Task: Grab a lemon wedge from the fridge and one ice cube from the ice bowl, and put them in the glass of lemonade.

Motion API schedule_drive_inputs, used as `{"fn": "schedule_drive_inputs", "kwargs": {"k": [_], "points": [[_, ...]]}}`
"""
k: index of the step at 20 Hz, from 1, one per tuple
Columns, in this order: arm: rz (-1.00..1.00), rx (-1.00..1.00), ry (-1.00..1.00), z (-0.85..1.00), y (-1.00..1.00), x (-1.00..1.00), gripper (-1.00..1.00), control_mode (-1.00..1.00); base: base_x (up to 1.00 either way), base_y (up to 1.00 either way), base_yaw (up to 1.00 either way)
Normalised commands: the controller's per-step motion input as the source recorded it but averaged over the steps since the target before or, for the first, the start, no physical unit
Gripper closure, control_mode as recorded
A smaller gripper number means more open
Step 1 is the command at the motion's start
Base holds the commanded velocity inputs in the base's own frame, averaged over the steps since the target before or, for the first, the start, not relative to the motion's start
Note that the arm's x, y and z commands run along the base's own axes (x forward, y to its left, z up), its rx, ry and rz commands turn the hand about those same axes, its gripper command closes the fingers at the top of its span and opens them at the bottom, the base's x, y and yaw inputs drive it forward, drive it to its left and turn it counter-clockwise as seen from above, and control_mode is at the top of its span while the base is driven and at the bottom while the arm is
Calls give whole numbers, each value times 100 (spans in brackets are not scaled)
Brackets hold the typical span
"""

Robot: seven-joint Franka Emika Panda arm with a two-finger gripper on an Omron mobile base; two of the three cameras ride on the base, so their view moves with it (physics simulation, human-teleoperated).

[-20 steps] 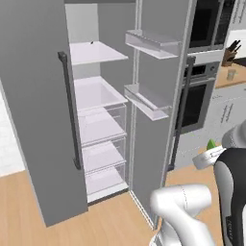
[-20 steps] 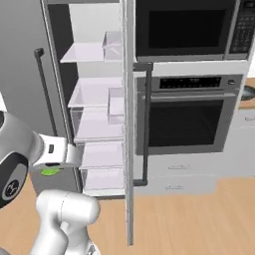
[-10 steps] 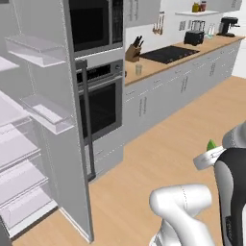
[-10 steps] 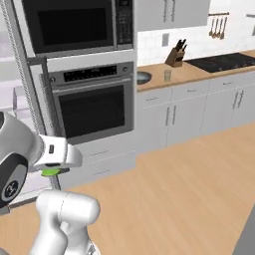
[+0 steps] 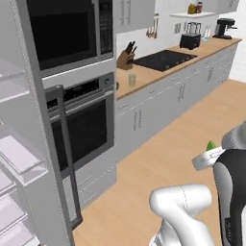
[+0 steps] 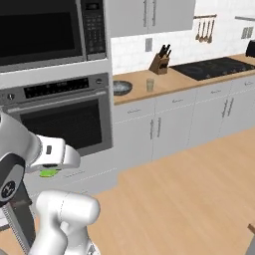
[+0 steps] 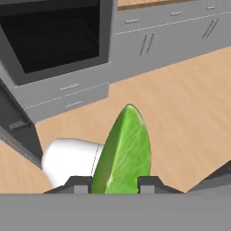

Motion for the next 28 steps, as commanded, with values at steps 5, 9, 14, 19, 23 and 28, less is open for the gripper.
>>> {"fn": "schedule_drive_inputs", "kwargs": {"k": [5,9,14,19,23,28], "points": [[0,0,0,0,0,0,100,100,100,-22,4],[0,0,0,0,0,0,100,100,100,-73,16],[0,0,0,0,0,0,100,100,100,-84,24],[0,0,0,0,0,0,100,100,100,-72,40],[0,0,0,0,0,0,100,100,100,-67,57],[0,0,0,0,0,0,100,100,100,-67,59]]}}
